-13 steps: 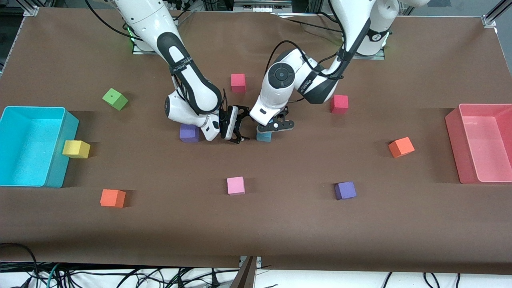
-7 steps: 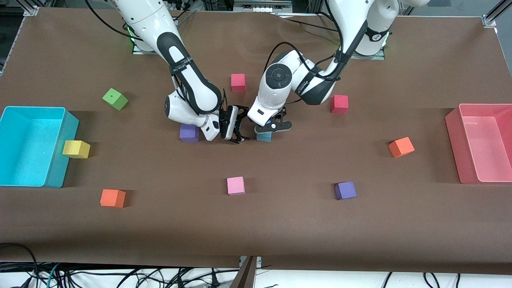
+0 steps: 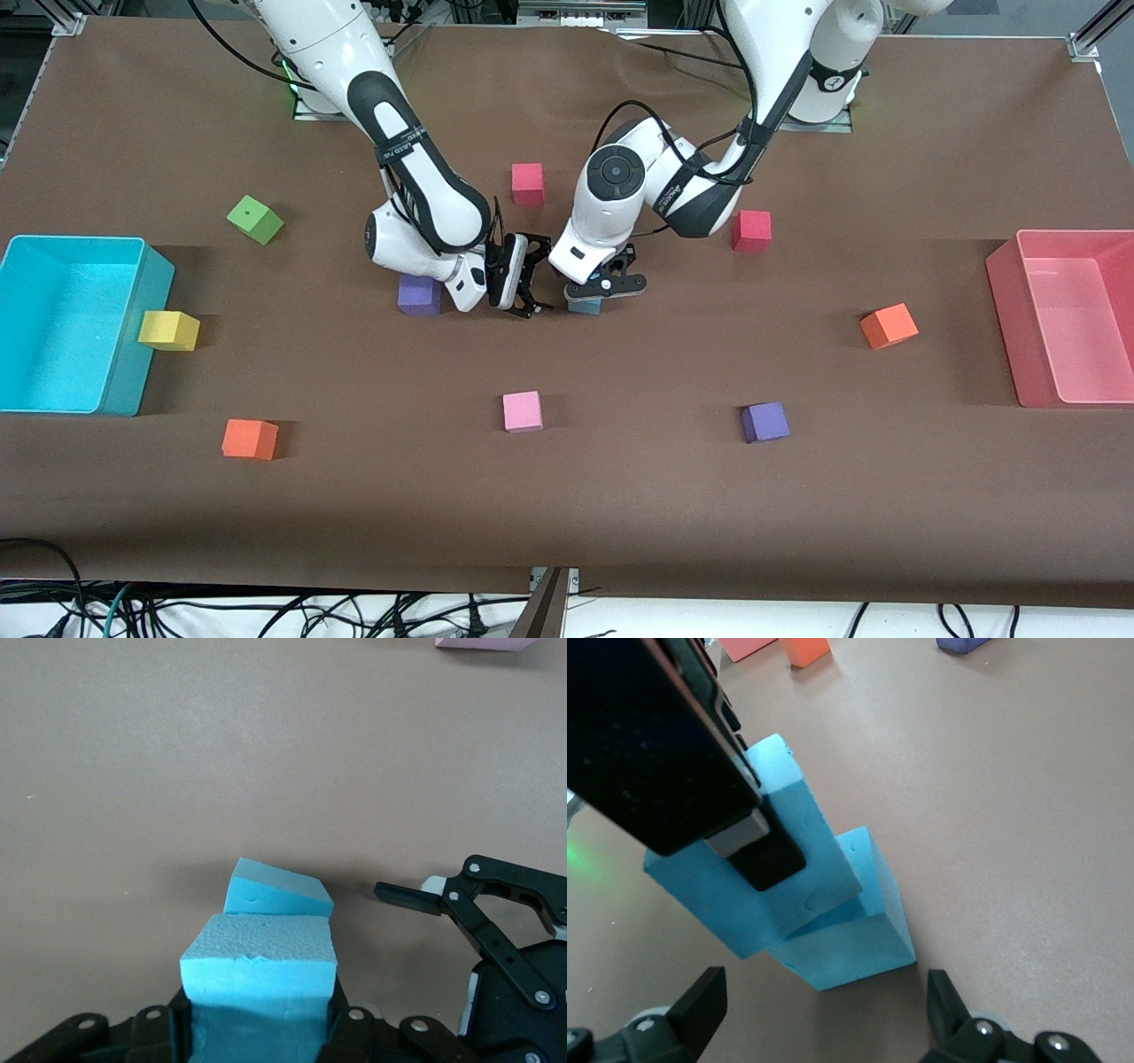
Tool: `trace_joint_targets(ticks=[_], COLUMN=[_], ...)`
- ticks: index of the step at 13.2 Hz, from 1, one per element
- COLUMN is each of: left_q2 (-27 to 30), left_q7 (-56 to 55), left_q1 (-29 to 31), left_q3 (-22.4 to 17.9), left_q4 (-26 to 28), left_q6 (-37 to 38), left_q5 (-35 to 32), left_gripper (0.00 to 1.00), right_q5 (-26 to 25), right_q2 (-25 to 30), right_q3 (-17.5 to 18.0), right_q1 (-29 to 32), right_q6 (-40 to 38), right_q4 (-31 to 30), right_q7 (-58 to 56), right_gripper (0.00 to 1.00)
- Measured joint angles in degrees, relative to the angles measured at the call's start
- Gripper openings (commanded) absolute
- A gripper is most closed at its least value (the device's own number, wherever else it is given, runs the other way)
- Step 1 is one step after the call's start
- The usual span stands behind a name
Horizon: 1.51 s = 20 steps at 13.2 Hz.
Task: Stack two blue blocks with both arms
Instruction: 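Lower the held cube onto the placed cube with the left gripper, then open the left gripper and lift away while the right gripper withdraws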
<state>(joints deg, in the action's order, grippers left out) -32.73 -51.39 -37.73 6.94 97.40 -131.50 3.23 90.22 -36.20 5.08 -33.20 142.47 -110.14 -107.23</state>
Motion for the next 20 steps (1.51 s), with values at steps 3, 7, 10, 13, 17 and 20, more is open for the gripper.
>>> trace_joint_targets(ticks=[3,7,10,13,17,20], left_q2=[-0.1,-0.5,-0.8,-0.9,-0.9,-0.8], left_q7=[0.0,0.0,0.0,0.0,0.0,0.0], left_q1=[-0.1,-0.4,-0.4,-0.4,-0.4,-0.4], left_q3=[0.0,0.0,0.0,0.0,-0.6,-0.8], left_q4=[0.0,0.0,0.0,0.0,-0.2,-0.7], left_q6=[-0.2,-1.0,-1.2,-1.2,-1.3,-1.4], left_q5=[0.0,0.0,0.0,0.0,0.0,0.0], left_gripper=[0.06,0.20,0.64,0.99,1.00,1.00], right_q5=[0.0,0.0,0.1,0.1,0.1,0.1], right_q2=[0.0,0.0,0.0,0.0,0.0,0.0], right_q3=[0.0,0.0,0.0,0.0,0.0,0.0], right_q1=[0.0,0.0,0.0,0.0,0.0,0.0], right_q6=[0.0,0.0,0.0,0.0,0.0,0.0], right_q4=[0.0,-0.2,-0.2,-0.6,-0.8,-0.8], right_q7=[0.0,-1.1,-1.3,-1.4,-1.4,-1.5], right_gripper=[1.00,1.00,1.00,1.00,1.00,1.00])
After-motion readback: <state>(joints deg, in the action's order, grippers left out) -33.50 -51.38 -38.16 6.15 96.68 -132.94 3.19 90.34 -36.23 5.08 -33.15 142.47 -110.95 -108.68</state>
